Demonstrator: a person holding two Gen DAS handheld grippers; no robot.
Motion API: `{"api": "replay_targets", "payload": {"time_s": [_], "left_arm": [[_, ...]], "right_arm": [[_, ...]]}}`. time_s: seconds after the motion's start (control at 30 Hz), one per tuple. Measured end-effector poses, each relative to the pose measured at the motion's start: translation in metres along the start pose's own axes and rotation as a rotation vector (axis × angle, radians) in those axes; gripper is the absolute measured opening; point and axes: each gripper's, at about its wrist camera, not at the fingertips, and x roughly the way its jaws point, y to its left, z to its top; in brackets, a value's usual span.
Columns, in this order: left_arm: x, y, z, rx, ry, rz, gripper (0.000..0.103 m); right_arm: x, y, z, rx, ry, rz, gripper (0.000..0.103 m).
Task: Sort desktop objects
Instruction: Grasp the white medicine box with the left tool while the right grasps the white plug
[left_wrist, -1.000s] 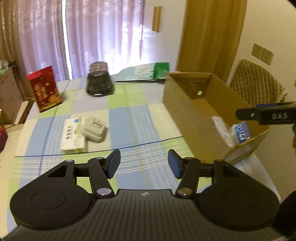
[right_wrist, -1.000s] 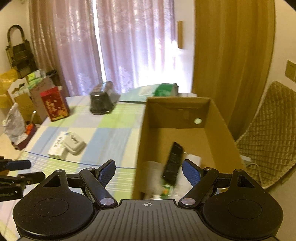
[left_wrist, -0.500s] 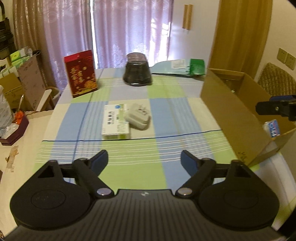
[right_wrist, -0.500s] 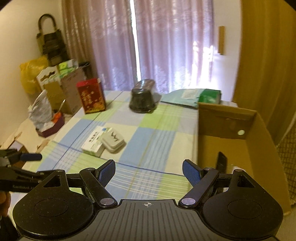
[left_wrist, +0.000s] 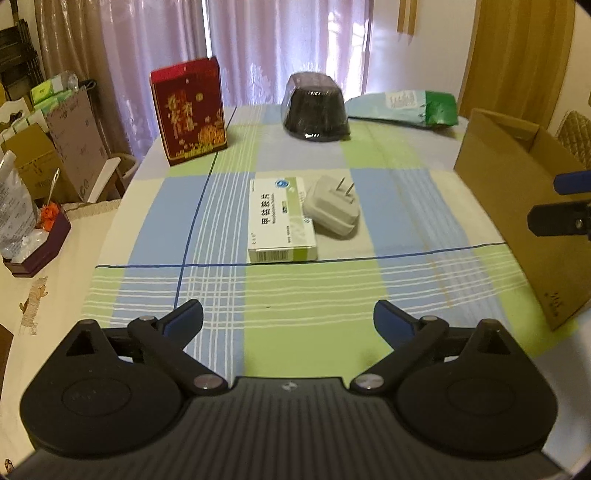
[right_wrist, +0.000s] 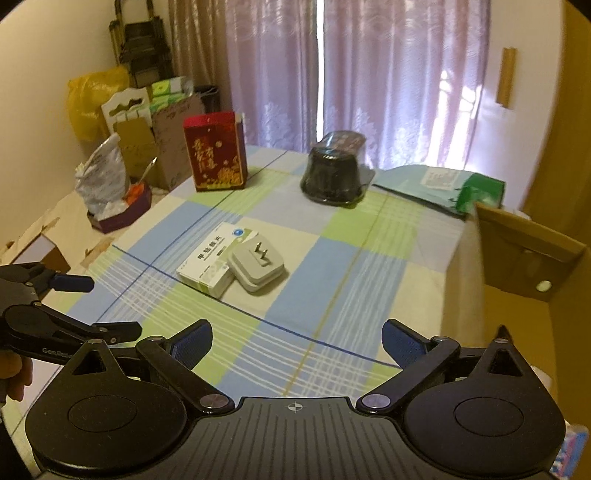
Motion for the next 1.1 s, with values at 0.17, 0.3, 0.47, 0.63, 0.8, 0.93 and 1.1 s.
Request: {"api": "replay_targets", "payload": {"time_s": [0.17, 0.3, 0.47, 0.63, 0.8, 0.93, 1.1], "left_arm": [[0.027, 0.005, 0.007, 0.006, -0.003, -0.001, 0.097], [0.049, 0.008, 0.012, 0.01, -0.005, -0.001, 0.097], [0.075, 0.011, 0.02, 0.023, -0.013, -0.002, 0.097], [0.102, 0.011, 0.027, 0.045, -0.014, -0.002, 0.097], [0.12, 0.012, 0.029, 0.058, -0.007, -0.003, 0.094], [0.126, 0.014, 0.031, 0.045, -0.016, -0.018, 0.089], [0.131, 0.017, 0.033, 0.028, -0.015, -0.039, 0.068]], "right_arm": [[0.033, -0.002, 0.001, -0.022, 0.04, 0.008, 0.1], [0.058, -0.003, 0.002, -0.052, 0.069, 0.016, 0.1], [0.086, -0.004, 0.007, -0.103, 0.096, 0.027, 0.1], [0.112, -0.008, 0.015, -0.14, 0.13, 0.033, 0.1], [0.134, -0.008, 0.02, -0.183, 0.155, 0.054, 0.1], [0.15, -0.003, 0.023, -0.218, 0.15, 0.078, 0.1], [0.169, 0.005, 0.028, -0.27, 0.132, 0.12, 0.1]]}}
